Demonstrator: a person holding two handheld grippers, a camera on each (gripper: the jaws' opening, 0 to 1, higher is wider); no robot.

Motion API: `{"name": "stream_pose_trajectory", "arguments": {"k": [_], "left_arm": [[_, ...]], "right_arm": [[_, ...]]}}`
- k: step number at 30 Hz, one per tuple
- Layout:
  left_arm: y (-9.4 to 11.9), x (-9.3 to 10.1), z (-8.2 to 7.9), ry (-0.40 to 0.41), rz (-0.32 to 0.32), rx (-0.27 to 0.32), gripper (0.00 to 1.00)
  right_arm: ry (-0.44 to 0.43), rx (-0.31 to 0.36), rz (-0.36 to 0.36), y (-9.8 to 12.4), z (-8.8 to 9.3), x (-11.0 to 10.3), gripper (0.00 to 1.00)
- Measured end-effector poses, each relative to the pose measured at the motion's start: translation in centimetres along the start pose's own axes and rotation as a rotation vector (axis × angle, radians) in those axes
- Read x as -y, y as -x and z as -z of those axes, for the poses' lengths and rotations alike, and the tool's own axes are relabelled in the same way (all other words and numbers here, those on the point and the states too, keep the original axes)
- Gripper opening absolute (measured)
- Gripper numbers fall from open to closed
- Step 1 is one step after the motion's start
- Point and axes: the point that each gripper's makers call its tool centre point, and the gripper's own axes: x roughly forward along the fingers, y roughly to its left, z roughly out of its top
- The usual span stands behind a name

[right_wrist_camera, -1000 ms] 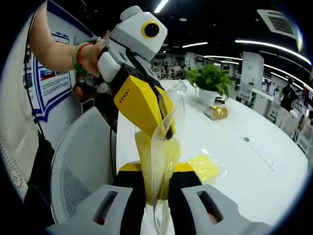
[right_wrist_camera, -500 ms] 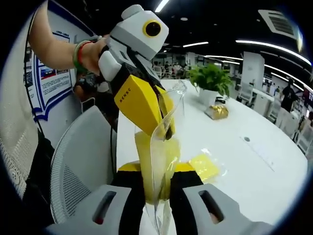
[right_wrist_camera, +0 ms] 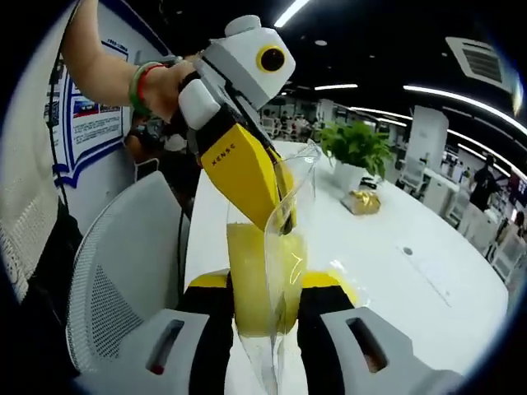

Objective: Compare the silicone blocks by pressing each to a similar depth, holding the contact briefly, and releasing to observe deformation and rebound differences across the visible hardness samples.

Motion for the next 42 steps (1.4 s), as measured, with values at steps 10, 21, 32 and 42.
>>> {"name": "stream_pose_trajectory", "arguments": {"k": [10, 21, 32, 42], "left_arm": [[-0.7, 0.1, -0.1, 0.078, 0.016, 0.025, 0.00], [-4.7, -2.2, -0.3, 0.198, 0.000, 0.072, 0.00], [-12.6, -5.8, -1.9, 0.303, -0.049, 0.112, 0.00], [-18.9, -8.4, -2.6, 0.461, -0.038, 0.136, 0.00]], "right_arm": [[-0.020, 0.022, 0.047, 1.2, 0.2, 0.4, 0.43], [-0.269, 0.077, 0.219, 8.6, 2.7, 2.2, 0.79], [-0.426, 0.066, 0.508, 18.5, 9.0, 4.6, 0.78], [-0.516, 0.030, 0.526, 20.1, 12.3, 4.8, 0.74]]}}
